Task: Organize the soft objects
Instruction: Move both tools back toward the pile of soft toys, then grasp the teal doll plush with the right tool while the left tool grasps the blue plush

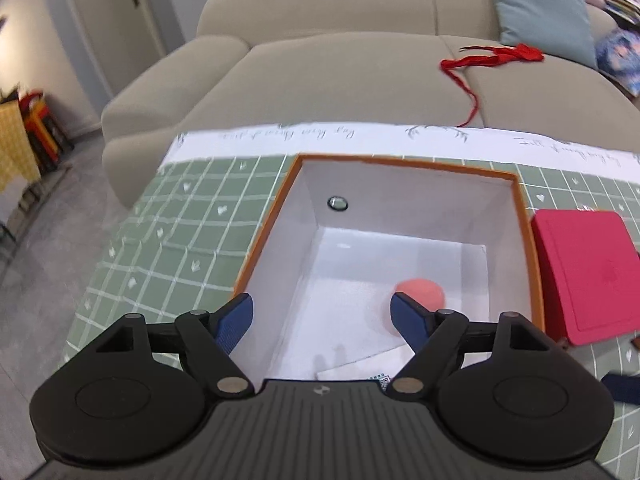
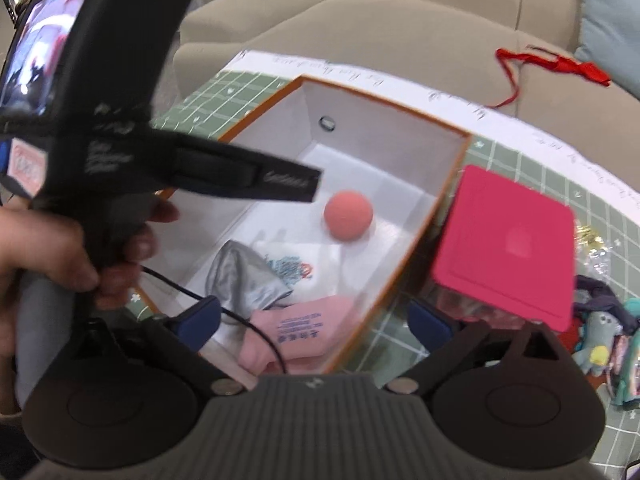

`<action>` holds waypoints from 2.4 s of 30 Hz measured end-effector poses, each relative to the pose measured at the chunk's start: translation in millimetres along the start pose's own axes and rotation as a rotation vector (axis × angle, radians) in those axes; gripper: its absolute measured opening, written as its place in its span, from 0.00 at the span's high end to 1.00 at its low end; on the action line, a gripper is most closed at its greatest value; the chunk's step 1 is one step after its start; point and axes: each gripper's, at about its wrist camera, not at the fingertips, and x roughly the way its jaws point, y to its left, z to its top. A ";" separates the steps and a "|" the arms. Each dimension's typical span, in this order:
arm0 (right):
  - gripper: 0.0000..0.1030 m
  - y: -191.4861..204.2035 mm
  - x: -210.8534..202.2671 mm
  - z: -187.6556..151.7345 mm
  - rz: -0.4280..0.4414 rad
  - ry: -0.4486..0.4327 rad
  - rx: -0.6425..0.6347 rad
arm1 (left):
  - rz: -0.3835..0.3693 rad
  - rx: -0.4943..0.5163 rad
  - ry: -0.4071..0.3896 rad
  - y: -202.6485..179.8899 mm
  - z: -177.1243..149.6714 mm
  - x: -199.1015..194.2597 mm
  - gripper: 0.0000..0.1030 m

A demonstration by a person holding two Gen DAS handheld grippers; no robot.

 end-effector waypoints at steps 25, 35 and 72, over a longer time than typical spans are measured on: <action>0.03 -156.7 -73.0 -35.2 -0.339 -0.200 0.278 | -0.263 0.073 -0.052 -108.9 25.7 -74.8 0.11; 0.03 -265.7 -56.9 -63.6 -0.522 -0.123 0.458 | -0.339 0.274 -0.049 -196.2 19.5 -80.2 0.11; 0.20 -365.0 29.0 -120.7 -0.390 0.007 0.529 | -0.260 0.522 0.064 -300.5 -31.5 -34.6 0.11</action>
